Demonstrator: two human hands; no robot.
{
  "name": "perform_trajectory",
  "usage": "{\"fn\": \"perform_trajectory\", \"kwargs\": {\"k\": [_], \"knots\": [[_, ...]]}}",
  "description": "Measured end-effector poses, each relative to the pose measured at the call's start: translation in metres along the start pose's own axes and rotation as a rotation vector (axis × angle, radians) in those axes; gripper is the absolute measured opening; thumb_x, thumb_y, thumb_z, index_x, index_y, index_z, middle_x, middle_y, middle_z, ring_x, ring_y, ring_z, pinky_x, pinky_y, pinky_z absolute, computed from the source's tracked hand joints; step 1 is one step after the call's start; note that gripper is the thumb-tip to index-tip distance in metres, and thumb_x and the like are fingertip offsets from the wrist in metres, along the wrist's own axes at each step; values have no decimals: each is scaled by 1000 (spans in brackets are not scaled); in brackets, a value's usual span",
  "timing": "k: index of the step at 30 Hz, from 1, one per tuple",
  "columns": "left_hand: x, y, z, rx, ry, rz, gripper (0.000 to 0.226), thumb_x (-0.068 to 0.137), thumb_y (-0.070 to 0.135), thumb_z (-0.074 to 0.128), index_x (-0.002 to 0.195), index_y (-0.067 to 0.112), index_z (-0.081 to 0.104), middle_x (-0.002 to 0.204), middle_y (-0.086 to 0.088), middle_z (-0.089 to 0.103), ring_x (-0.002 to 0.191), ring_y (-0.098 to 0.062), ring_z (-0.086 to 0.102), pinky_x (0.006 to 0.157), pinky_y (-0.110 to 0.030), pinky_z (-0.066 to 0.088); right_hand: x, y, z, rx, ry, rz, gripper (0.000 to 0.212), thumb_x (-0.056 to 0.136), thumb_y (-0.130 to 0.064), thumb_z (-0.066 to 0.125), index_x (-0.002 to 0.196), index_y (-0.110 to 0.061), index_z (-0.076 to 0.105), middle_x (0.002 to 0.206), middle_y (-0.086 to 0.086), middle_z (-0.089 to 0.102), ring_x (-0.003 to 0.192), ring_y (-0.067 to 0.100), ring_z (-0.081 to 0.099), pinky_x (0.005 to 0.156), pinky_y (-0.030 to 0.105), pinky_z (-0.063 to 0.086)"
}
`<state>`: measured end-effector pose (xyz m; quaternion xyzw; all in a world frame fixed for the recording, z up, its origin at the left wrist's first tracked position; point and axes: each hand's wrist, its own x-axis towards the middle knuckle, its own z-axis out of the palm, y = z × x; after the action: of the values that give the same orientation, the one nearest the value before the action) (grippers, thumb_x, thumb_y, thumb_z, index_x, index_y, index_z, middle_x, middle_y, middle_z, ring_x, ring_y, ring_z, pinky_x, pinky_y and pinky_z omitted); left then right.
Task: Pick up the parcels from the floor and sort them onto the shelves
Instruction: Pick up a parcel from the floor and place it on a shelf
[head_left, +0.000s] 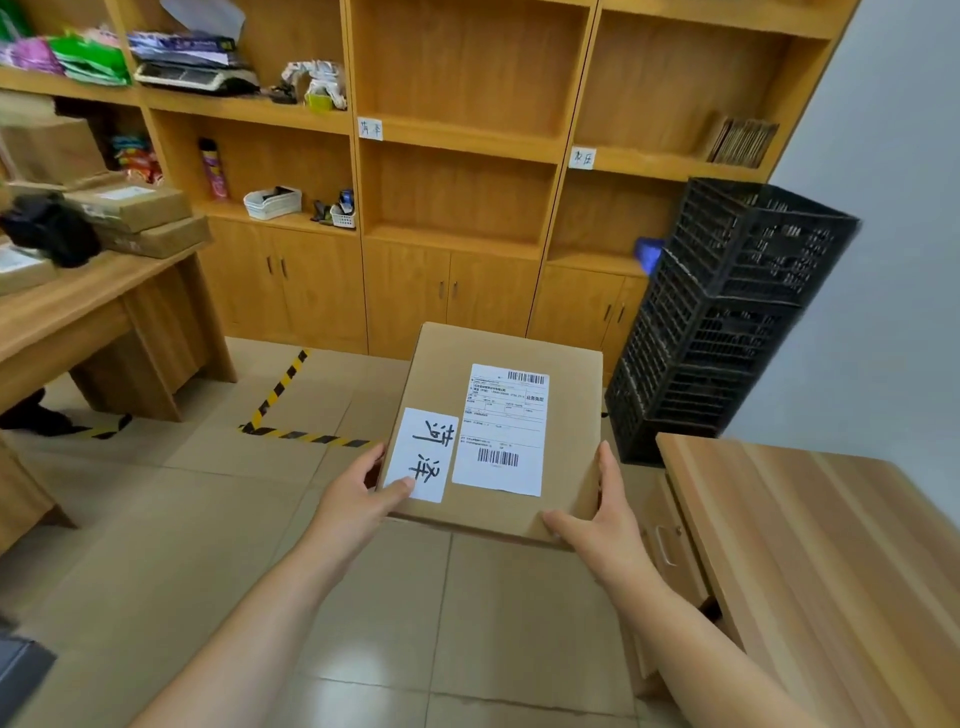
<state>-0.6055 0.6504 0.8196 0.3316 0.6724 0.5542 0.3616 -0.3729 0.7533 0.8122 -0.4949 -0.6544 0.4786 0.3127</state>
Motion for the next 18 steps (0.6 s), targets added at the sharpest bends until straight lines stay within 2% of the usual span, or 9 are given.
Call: {"fn": "perform_trajectory", "kwargs": {"k": [3, 5, 9, 12, 15, 18], "knots": [[50, 6, 3, 26, -35, 12, 48, 87, 11, 60, 130, 25, 46, 95, 24, 57, 88, 10, 52, 66, -10, 39, 43, -3, 4, 3, 20, 23, 111, 59, -25, 77, 142, -52, 8, 149, -16, 31, 131, 14, 39, 101, 48, 46], [83, 10, 6, 34, -52, 9, 50, 87, 12, 60, 131, 27, 44, 100, 20, 59, 92, 7, 54, 69, -13, 40, 75, -3, 6, 15, 23, 30, 111, 53, -31, 76, 139, -56, 10, 147, -17, 35, 129, 14, 41, 99, 49, 47], [153, 14, 17, 61, -29, 1, 51, 85, 10, 60, 132, 25, 46, 114, 5, 63, 109, -14, 58, 81, -24, 42, 147, -5, 12, 47, 11, 5, 108, 59, -24, 74, 144, -44, 11, 147, -13, 36, 130, 13, 40, 105, 48, 42], [208, 27, 30, 84, -4, 6, 48, 85, 10, 60, 128, 27, 48, 112, 7, 65, 108, -12, 57, 81, -25, 42, 209, -12, 11, 53, -10, -18, 103, 68, -15, 73, 147, -36, 10, 147, -10, 35, 130, 12, 38, 110, 42, 37], [264, 48, 46, 98, 14, 13, 43, 86, 10, 58, 121, 34, 48, 101, 16, 63, 99, -3, 55, 75, -21, 42, 271, -24, 5, 71, -24, -10, 101, 73, -9, 72, 148, -33, 9, 148, -8, 33, 130, 12, 36, 110, 37, 34], [318, 68, 67, 121, 44, 8, 47, 86, 13, 59, 129, 28, 46, 109, 7, 61, 105, -13, 55, 84, -31, 45, 332, -38, -7, 48, 1, -23, 103, 71, -11, 74, 147, -36, 10, 147, -7, 33, 129, 13, 37, 107, 37, 38]]}}
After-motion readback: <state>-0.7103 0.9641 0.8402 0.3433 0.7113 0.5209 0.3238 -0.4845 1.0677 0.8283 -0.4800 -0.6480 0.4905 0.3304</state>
